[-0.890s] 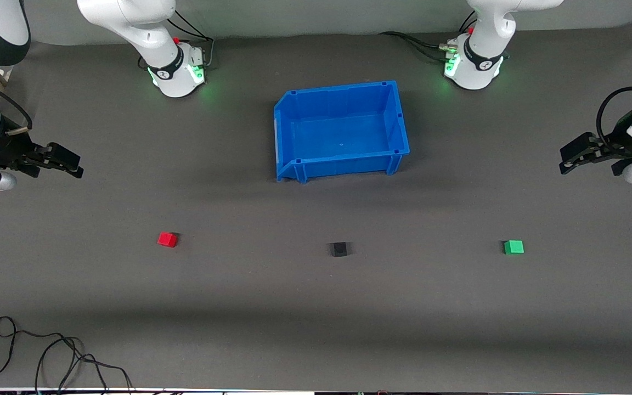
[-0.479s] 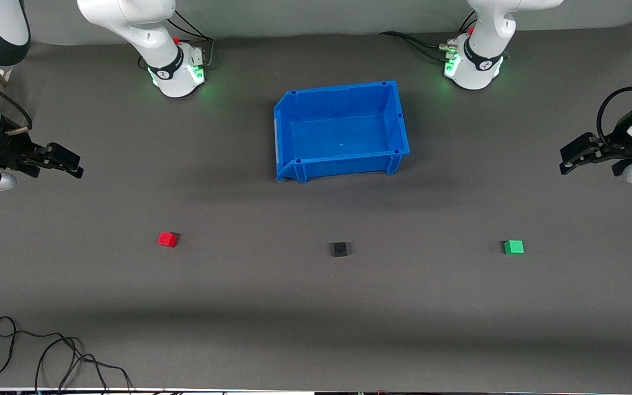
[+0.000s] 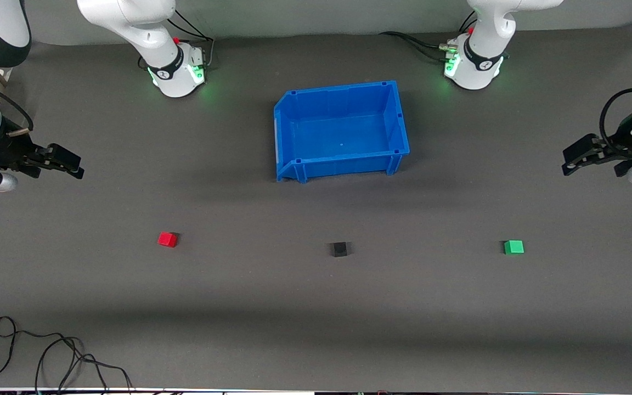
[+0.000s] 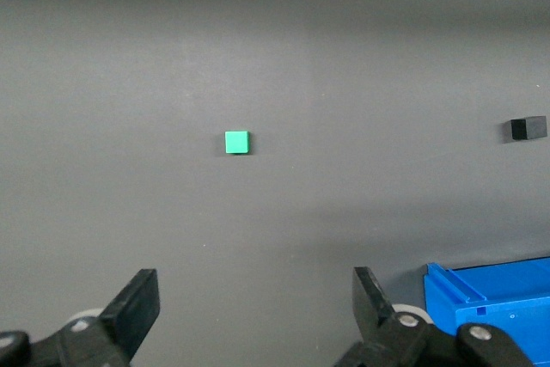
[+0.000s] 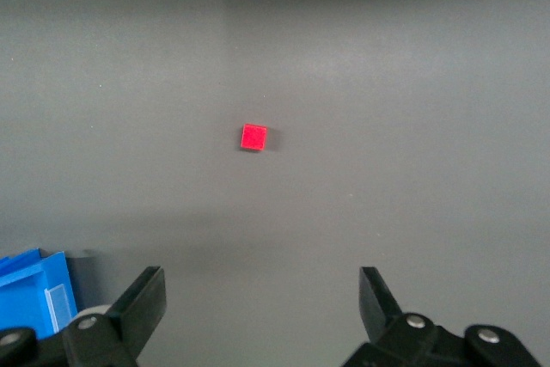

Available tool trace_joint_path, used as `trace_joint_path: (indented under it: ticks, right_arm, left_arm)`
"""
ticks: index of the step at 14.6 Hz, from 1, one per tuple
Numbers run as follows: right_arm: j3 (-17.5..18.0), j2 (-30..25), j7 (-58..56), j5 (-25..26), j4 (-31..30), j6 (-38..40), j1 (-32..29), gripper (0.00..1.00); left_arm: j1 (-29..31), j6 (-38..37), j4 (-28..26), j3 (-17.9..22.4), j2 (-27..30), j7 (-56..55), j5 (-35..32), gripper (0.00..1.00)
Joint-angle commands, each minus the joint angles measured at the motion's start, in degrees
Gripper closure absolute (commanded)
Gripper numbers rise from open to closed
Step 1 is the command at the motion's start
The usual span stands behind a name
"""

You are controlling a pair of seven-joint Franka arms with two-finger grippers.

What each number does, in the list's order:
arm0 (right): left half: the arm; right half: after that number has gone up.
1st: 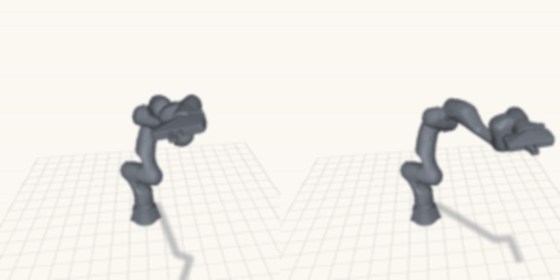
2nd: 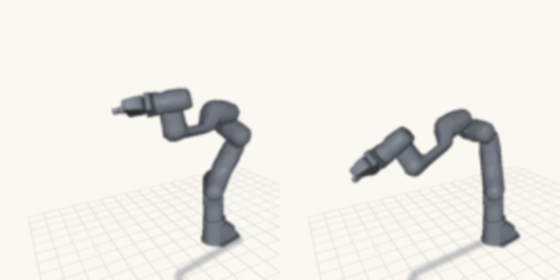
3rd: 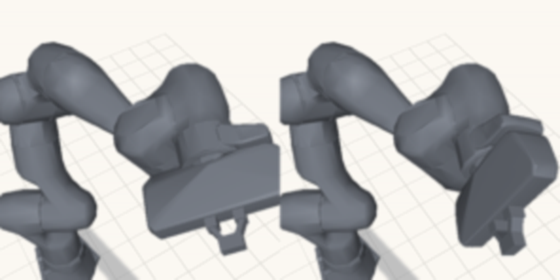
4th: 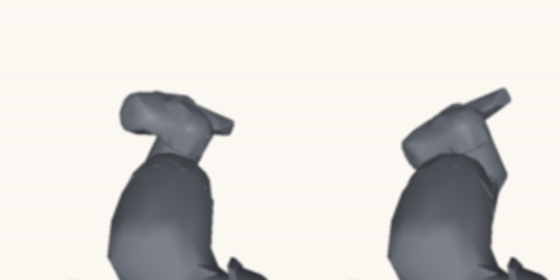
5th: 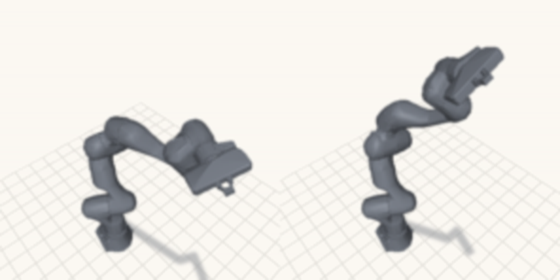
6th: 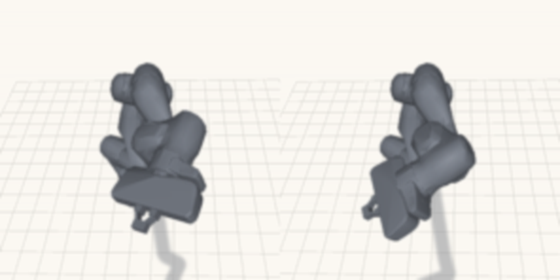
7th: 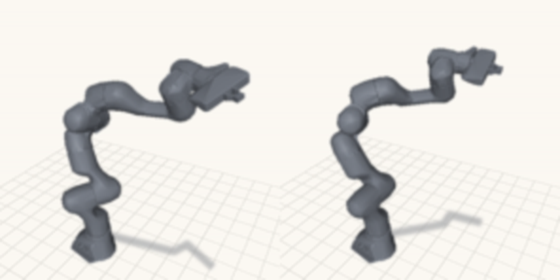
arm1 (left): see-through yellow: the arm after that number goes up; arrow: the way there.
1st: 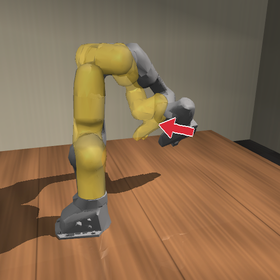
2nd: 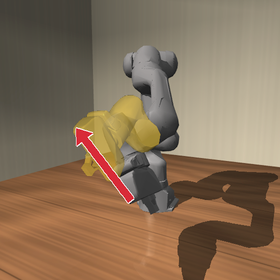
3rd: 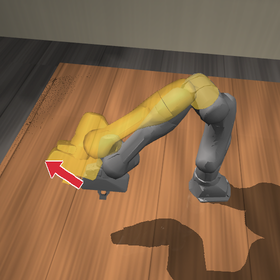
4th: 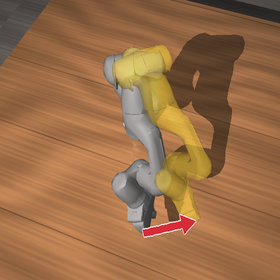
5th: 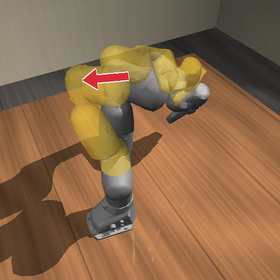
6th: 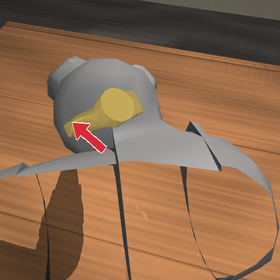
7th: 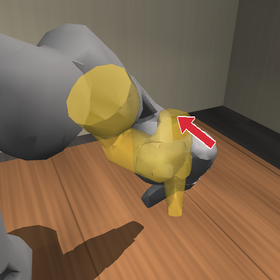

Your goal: Attach green and red cubes to black cube

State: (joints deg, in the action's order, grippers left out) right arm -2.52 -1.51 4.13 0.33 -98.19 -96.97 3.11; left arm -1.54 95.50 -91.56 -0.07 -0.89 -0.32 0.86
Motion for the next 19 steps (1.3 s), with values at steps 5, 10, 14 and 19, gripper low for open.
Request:
trace_joint_path:
  ticks: [5,10,14,19]
  right_arm:
    - [0.67,7.29,2.81,-1.74,-0.07,-2.52,-0.39,0.0]
    - [0.67,14.15,3.51,-1.82,-4.09,-12.68,0.22,0.0]
    - [0.67,19.59,4.39,-1.91,-9.38,-25.79,0.23,0.0]
    - [0.76,26.11,7.38,-4.72,-14.64,-39.92,0.66,0.0]
  left_arm:
    - [3.04,-0.85,0.25,-0.02,-1.03,-11.34,0.46,0.0]
    - [5.85,0.21,0.77,-0.02,-4.11,-38.12,3.34,0.0]
    - [11.02,0.21,1.83,-0.02,-7.01,-59.67,11.34,0.0]
    - [15.51,0.21,1.48,-0.02,-12.36,-69.71,17.41,0.0]
